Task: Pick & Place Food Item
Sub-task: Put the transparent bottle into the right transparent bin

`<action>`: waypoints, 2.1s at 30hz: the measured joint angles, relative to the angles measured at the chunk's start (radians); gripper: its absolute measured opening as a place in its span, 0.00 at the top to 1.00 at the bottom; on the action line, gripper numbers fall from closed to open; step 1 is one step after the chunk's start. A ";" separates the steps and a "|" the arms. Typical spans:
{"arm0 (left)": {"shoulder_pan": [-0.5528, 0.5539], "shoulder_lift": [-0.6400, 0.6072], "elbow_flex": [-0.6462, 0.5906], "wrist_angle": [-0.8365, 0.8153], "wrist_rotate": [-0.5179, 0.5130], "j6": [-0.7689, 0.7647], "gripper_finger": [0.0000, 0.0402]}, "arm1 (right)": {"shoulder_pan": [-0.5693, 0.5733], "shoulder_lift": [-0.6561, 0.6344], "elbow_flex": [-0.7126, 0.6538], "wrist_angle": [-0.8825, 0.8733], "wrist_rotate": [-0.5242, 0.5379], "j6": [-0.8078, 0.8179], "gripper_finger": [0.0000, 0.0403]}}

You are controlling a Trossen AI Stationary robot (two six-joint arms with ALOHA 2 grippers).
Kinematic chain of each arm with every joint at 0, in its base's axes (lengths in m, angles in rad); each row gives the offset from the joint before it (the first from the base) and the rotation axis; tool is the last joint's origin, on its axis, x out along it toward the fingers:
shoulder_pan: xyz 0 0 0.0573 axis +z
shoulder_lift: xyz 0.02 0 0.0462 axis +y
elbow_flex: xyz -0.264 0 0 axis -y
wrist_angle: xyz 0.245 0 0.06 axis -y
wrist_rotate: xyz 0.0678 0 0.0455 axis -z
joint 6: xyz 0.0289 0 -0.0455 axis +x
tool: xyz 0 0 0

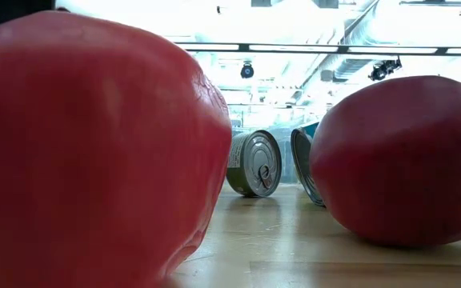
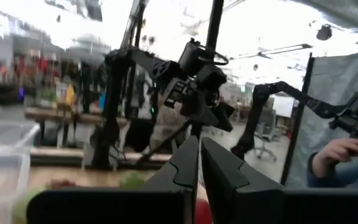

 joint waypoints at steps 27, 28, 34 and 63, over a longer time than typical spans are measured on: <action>0.000 0.331 0.455 -0.353 0.258 0.140 0.96 | -0.016 0.086 0.000 0.035 0.087 0.085 0.55; 0.000 0.331 0.455 -0.353 0.258 0.140 0.96 | -0.016 0.086 0.000 0.035 0.087 0.081 0.55; 0.000 0.343 0.455 -0.361 0.287 0.044 0.96 | -0.016 0.085 0.000 0.018 0.065 0.082 0.55; 0.000 0.345 0.454 -0.328 0.241 0.046 0.96 | -0.016 0.085 0.000 0.004 0.016 0.130 0.55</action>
